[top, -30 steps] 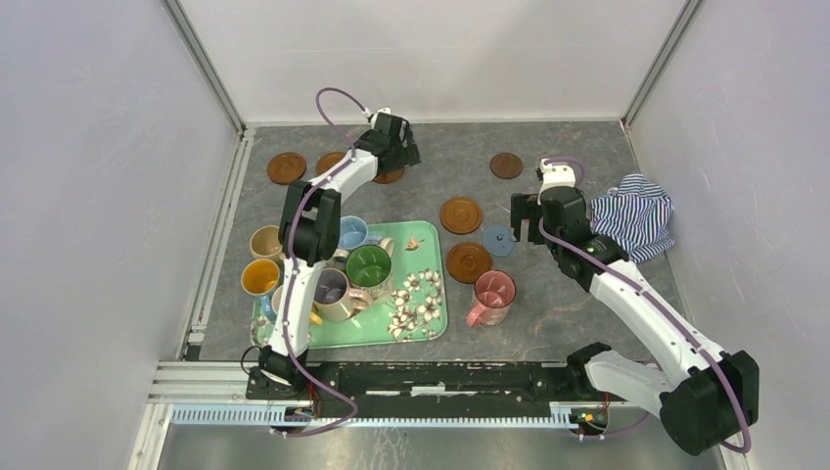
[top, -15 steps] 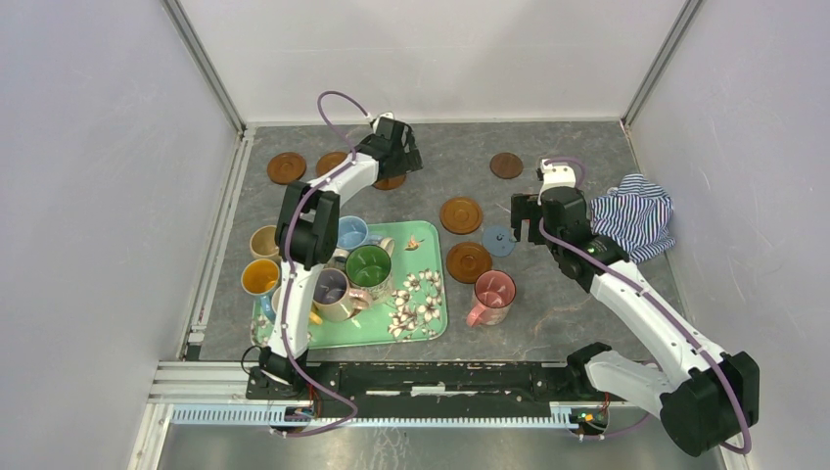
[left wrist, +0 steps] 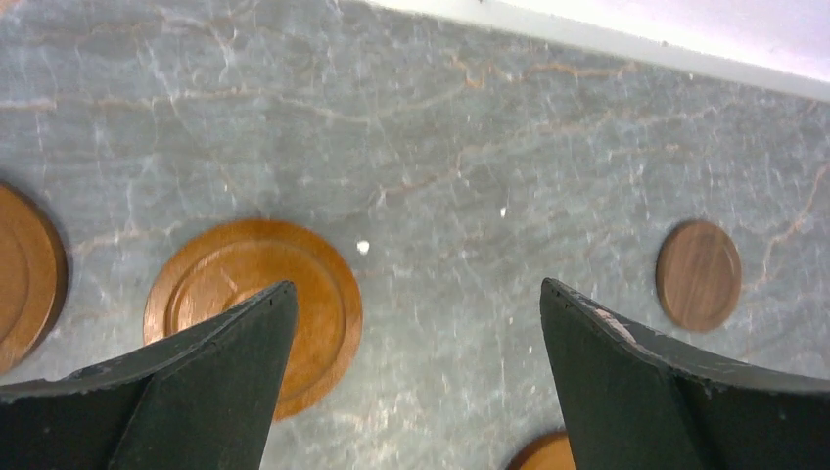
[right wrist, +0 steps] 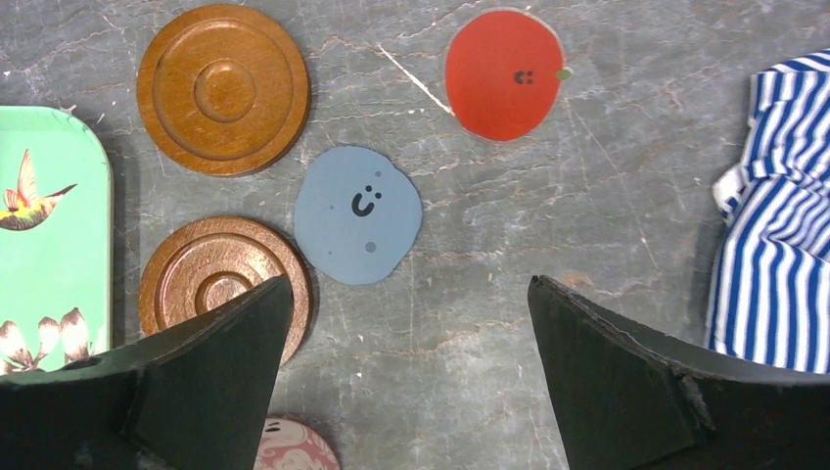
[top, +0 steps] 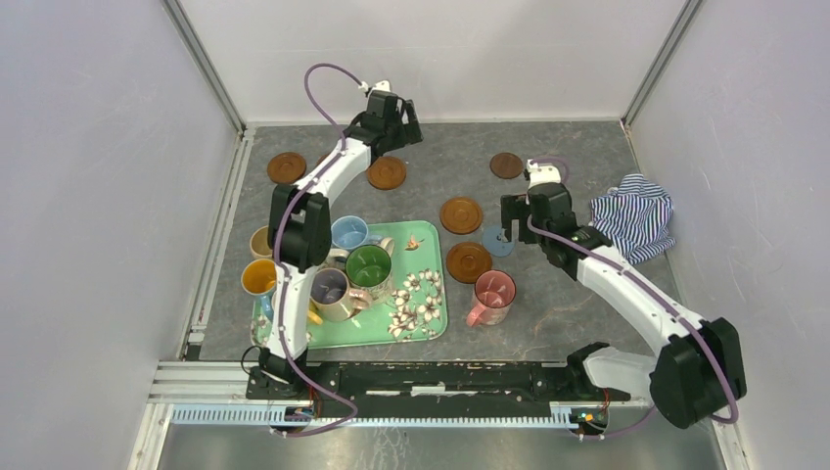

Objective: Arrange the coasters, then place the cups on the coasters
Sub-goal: Move the coaster to the center of the board.

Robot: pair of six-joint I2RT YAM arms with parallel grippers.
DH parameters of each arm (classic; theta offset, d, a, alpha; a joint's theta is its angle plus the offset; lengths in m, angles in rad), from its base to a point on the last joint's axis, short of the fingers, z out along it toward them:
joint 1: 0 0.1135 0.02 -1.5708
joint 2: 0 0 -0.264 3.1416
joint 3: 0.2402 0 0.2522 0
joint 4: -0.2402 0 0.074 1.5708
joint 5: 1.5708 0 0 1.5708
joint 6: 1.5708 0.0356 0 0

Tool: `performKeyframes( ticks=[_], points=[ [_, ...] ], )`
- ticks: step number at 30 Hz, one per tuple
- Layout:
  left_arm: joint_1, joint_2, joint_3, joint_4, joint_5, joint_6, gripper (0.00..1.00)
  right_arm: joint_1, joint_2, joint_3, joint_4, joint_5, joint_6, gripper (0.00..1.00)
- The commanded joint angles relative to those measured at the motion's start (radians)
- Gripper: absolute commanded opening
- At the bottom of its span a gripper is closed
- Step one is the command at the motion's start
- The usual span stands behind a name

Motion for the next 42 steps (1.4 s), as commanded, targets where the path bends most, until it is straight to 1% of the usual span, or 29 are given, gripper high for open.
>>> performKeyframes(
  ticks=[1,5,8,12,15,19,22,26,31,38,42],
  points=[
    [-0.025,-0.181,-0.134,0.037,0.047,-0.008,1.00,-0.002,0.076,0.052,0.086,-0.032,0.013,0.98],
    [-0.062,-0.327,-0.276,0.039,0.070,-0.028,1.00,-0.003,0.168,0.083,0.113,-0.041,0.007,0.98],
    [-0.105,-0.466,-0.408,0.046,0.058,-0.026,1.00,-0.003,0.238,0.110,0.137,-0.049,0.008,0.98],
    [-0.150,-0.634,-0.546,0.030,0.052,-0.020,1.00,-0.003,0.339,0.165,0.146,-0.059,0.002,0.98],
    [-0.152,-0.760,-0.645,0.014,0.058,-0.012,1.00,0.000,0.405,0.211,0.150,-0.069,0.004,0.98],
    [-0.152,-0.907,-0.747,-0.050,0.068,0.028,1.00,0.024,0.477,0.267,0.148,-0.067,0.011,0.96],
    [-0.153,-1.016,-0.841,-0.063,0.077,0.051,1.00,0.046,0.538,0.304,0.138,-0.059,0.023,0.94],
    [-0.151,-1.135,-0.918,-0.099,0.067,0.086,1.00,0.072,0.620,0.361,0.122,-0.048,0.031,0.93],
    [-0.151,-1.214,-0.978,-0.109,0.057,0.104,1.00,0.075,0.684,0.398,0.123,-0.069,0.049,0.91],
    [-0.151,-1.239,-0.997,-0.108,0.070,0.117,1.00,0.075,0.755,0.435,0.122,-0.069,0.077,0.85],
    [-0.152,-1.248,-1.004,-0.111,0.054,0.135,1.00,0.075,0.798,0.466,0.124,-0.054,0.095,0.82]
  ],
)
